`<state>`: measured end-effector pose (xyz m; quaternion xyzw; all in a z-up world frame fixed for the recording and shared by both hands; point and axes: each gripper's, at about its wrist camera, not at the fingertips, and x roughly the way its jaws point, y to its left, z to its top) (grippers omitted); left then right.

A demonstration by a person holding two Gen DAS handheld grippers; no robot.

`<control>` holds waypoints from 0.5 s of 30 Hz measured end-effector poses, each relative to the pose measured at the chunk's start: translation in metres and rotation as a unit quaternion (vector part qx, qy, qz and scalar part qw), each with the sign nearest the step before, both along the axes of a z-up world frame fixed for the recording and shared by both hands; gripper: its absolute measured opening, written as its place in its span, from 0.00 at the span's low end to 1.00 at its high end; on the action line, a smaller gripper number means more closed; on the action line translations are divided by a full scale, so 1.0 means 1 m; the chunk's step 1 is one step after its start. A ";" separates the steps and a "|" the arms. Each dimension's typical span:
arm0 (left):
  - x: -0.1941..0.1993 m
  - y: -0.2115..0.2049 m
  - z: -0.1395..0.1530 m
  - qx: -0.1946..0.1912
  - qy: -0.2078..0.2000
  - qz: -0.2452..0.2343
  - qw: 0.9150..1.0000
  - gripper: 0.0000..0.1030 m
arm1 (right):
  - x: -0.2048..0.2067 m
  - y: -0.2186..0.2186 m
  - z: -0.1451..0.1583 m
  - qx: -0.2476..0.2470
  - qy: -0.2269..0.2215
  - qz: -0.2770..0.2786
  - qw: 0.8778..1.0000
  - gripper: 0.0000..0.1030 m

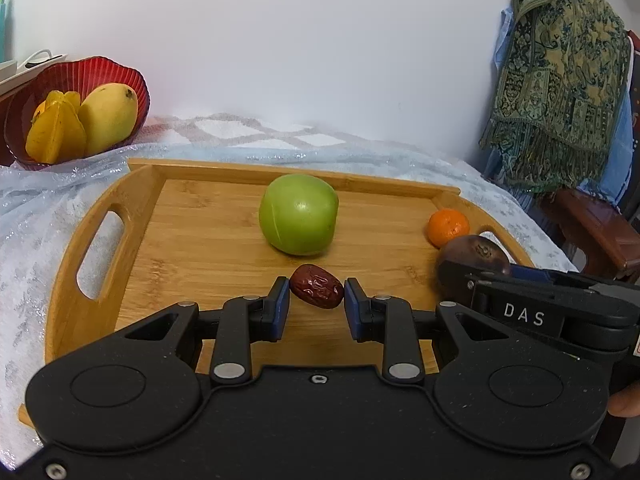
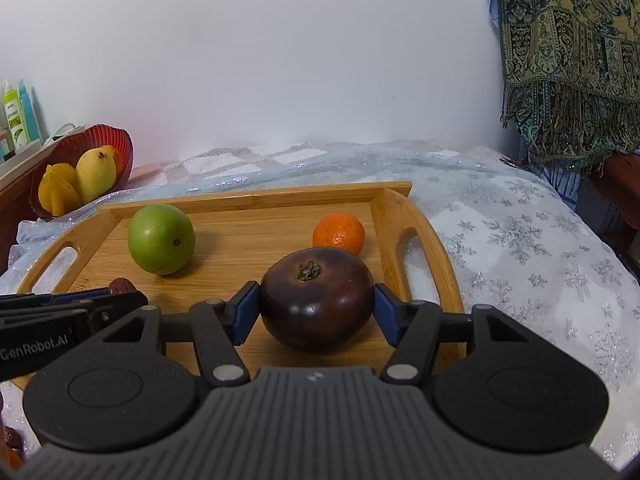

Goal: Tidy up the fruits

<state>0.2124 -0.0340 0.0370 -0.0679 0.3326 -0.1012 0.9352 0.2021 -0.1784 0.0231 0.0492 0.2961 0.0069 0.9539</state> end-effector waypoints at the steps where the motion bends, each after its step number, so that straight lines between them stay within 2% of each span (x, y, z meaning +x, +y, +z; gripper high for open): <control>1: 0.000 0.000 -0.001 0.000 0.002 0.000 1.000 0.27 | 0.000 0.000 0.000 0.000 0.000 0.000 1.000 0.62; 15: 0.003 -0.001 -0.010 -0.004 0.018 0.004 1.000 0.27 | 0.000 0.000 0.000 -0.001 0.000 0.000 1.000 0.62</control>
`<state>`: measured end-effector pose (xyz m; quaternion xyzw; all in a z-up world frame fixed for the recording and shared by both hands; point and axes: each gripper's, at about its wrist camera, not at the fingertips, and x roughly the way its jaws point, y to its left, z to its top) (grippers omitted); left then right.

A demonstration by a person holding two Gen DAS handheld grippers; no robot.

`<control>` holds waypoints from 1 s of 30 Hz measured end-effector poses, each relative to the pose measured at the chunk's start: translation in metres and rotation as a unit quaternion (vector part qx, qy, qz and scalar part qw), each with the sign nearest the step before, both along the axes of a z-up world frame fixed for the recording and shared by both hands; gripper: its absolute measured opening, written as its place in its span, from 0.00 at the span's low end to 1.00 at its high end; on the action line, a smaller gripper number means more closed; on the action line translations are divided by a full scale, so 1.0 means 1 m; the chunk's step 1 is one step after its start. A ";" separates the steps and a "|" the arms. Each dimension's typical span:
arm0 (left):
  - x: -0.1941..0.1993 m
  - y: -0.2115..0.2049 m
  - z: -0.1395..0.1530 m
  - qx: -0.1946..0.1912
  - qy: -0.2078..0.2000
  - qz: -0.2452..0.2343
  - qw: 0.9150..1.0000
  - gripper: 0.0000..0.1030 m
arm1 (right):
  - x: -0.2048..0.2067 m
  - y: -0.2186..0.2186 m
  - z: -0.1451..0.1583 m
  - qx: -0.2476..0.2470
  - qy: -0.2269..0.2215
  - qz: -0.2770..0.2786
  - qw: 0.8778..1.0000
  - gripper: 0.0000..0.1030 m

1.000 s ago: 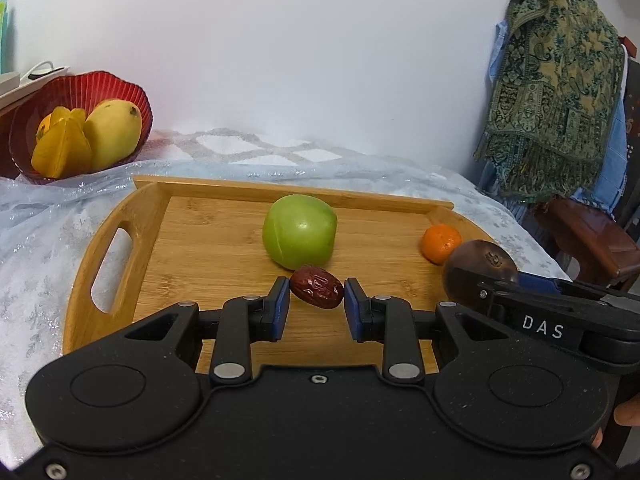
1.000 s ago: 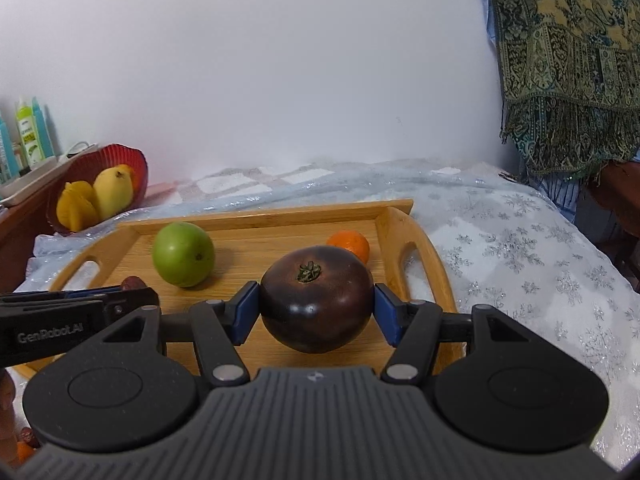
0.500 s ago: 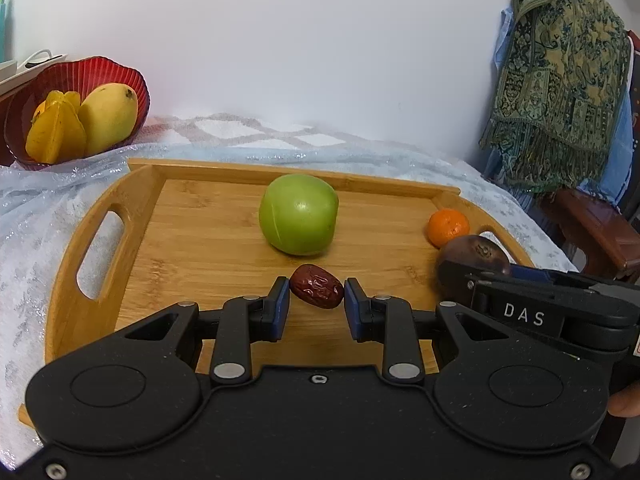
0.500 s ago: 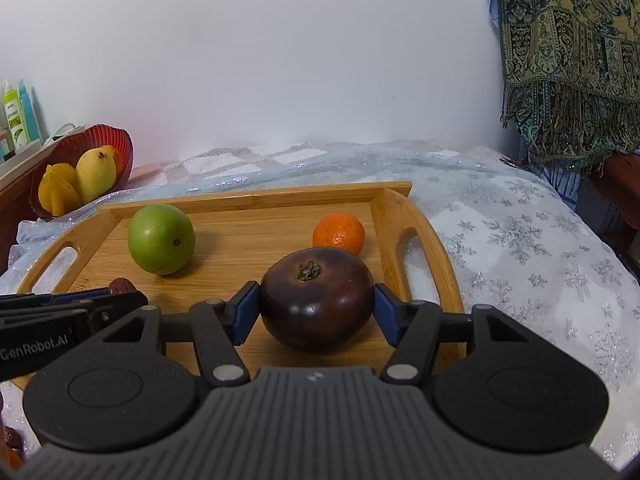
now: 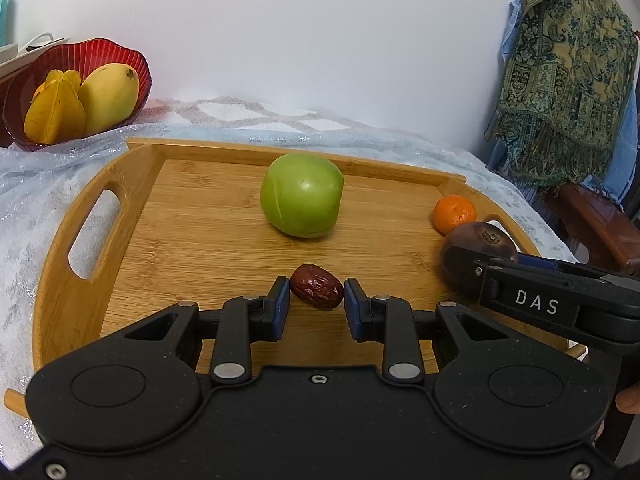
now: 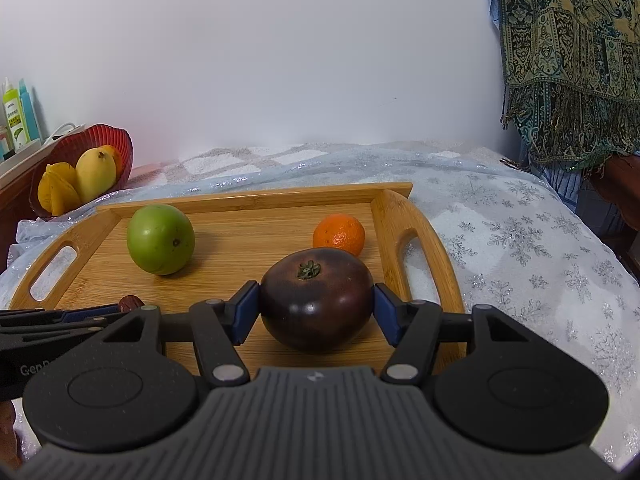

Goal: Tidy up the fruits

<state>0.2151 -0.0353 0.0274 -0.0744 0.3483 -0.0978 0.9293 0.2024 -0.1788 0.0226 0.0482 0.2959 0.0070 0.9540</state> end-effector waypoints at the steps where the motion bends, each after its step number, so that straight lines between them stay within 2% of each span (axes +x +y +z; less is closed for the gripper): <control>1: 0.000 0.000 0.000 -0.001 0.000 0.000 1.000 0.27 | 0.000 0.000 0.000 0.000 0.000 0.000 1.000 0.62; 30: -0.001 0.004 -0.001 -0.012 0.004 0.001 1.000 0.27 | -0.001 -0.001 0.001 -0.002 -0.004 -0.005 1.000 0.66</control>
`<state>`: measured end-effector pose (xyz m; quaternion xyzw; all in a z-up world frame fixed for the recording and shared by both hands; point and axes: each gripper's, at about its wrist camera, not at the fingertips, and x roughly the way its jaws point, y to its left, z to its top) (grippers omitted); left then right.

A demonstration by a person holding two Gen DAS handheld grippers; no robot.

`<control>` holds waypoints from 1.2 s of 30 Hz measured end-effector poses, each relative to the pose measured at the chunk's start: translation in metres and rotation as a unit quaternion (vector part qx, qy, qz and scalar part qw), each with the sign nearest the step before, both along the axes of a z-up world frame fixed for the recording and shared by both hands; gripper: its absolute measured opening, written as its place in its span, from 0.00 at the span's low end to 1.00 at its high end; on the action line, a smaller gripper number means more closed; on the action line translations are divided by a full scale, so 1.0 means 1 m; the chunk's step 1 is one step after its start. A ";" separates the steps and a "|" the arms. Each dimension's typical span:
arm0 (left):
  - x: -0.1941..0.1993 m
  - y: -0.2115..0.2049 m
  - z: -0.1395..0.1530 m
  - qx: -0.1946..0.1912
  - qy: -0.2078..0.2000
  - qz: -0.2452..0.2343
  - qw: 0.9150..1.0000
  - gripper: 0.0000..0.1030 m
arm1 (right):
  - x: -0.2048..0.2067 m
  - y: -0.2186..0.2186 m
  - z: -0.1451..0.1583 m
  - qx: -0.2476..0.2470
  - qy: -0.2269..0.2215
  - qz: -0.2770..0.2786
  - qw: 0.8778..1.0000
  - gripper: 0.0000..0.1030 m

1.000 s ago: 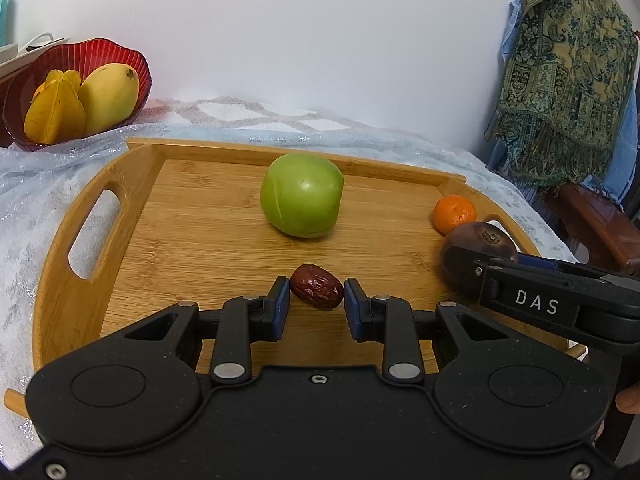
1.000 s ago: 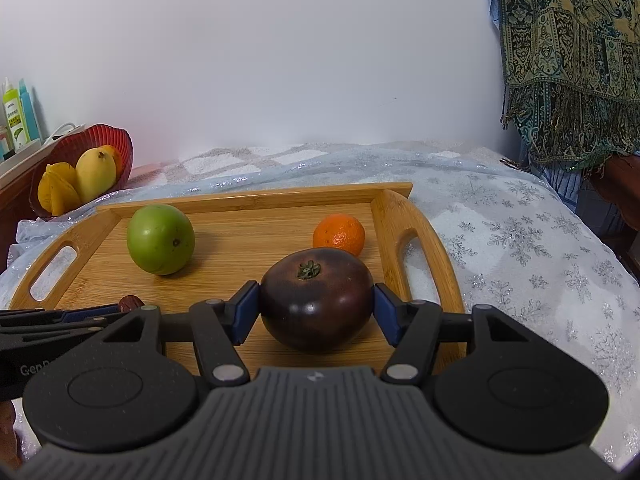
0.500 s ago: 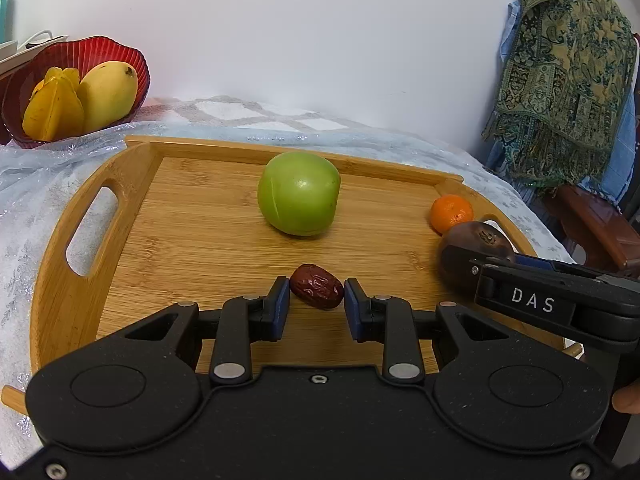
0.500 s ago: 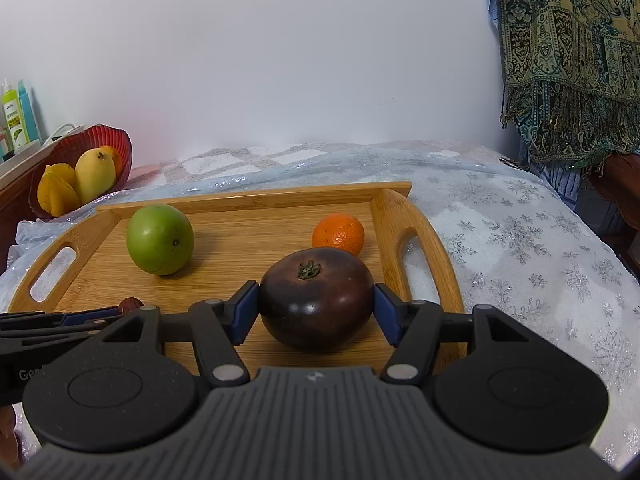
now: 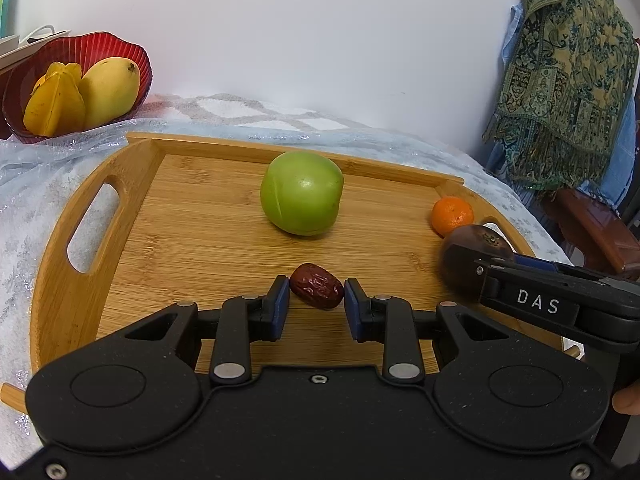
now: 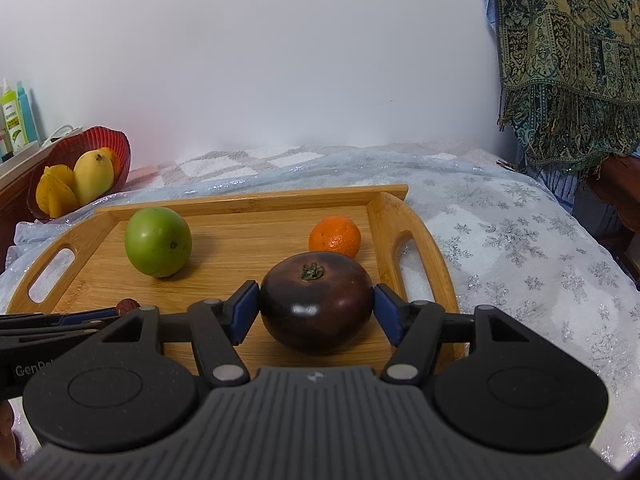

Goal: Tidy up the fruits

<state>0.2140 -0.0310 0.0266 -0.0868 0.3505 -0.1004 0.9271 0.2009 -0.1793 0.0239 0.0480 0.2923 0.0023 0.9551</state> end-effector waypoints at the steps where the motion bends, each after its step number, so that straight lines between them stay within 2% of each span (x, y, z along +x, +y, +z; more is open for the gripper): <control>1: 0.000 0.000 0.000 0.001 0.000 0.000 1.000 0.27 | 0.000 0.000 0.000 0.000 0.000 0.000 1.000 0.66; 4: -0.001 0.001 0.001 0.004 0.000 0.000 1.000 0.28 | -0.001 0.000 0.000 -0.001 0.000 -0.001 1.000 0.67; 9: -0.003 -0.001 0.002 0.009 -0.002 0.001 1.000 0.37 | -0.002 0.002 0.001 -0.006 -0.002 -0.004 1.000 0.75; 16: -0.005 0.001 0.002 0.013 -0.003 0.005 1.000 0.43 | -0.004 0.002 0.001 -0.003 -0.002 -0.006 1.000 0.77; 25: -0.007 0.007 0.006 0.009 -0.002 0.013 1.000 0.59 | -0.014 0.000 0.007 0.002 -0.015 -0.007 1.000 0.86; 30: -0.012 0.008 0.010 0.017 -0.014 0.015 1.000 0.72 | -0.020 0.000 0.013 0.004 -0.025 -0.010 1.000 0.87; 36: -0.021 0.010 0.016 0.024 -0.023 0.011 0.999 0.78 | -0.037 -0.001 0.020 0.016 -0.045 -0.006 0.999 0.90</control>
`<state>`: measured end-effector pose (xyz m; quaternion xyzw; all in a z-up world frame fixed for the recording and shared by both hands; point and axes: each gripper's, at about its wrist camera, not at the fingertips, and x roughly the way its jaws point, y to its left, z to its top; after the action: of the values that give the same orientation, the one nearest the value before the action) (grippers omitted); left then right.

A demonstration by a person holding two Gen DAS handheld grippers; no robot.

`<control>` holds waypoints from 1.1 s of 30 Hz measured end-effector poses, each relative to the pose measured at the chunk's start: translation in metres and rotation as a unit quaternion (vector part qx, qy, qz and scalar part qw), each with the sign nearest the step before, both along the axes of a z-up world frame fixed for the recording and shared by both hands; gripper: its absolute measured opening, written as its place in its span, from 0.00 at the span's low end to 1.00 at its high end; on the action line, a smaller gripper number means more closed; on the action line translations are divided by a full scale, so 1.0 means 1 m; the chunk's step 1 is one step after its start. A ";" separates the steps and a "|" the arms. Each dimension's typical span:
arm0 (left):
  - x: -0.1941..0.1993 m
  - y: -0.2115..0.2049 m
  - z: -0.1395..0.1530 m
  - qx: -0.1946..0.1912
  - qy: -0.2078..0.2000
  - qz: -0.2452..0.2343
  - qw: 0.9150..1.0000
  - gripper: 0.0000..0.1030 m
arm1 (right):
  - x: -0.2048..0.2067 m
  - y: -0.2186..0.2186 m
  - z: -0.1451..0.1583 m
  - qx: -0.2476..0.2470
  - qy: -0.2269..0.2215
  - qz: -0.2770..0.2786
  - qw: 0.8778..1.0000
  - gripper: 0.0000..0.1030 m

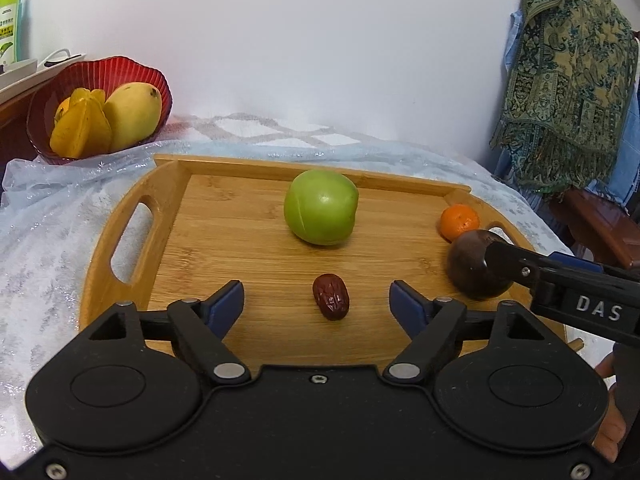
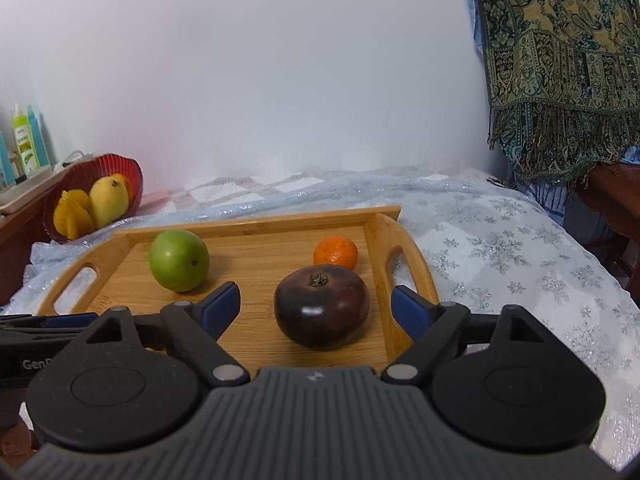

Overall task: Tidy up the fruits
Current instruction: 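Open both tools to release the red date and dark purple fruit onto the tray, then withdraw both tools from the tray toward the loose fruits on the cloth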

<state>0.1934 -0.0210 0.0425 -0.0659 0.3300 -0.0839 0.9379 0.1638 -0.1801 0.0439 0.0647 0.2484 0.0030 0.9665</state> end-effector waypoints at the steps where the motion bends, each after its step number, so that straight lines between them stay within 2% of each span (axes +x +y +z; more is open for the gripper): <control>1: -0.003 0.001 0.001 0.000 -0.002 -0.001 1.000 0.79 | -0.003 0.000 0.001 0.000 -0.004 0.001 1.000 0.91; 10: -0.038 0.009 0.005 0.000 -0.010 -0.008 1.000 0.85 | -0.036 0.008 0.012 -0.011 -0.045 0.003 0.999 0.98; 20: -0.079 0.002 0.008 0.023 -0.035 -0.023 0.999 0.89 | -0.085 0.016 0.007 -0.009 -0.073 -0.002 0.997 1.00; 26: -0.107 -0.002 0.006 0.041 -0.047 -0.041 0.997 0.92 | -0.111 0.013 -0.001 0.016 -0.070 -0.002 0.997 1.00; 33: -0.142 -0.005 -0.003 0.041 -0.045 -0.056 0.997 0.93 | -0.133 0.013 -0.012 -0.002 -0.065 0.002 0.998 1.00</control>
<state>0.0518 -0.0257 0.0392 -0.0049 0.2941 -0.1255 0.9475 0.0306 -0.1667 0.0316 0.0618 0.1850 0.0085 0.9808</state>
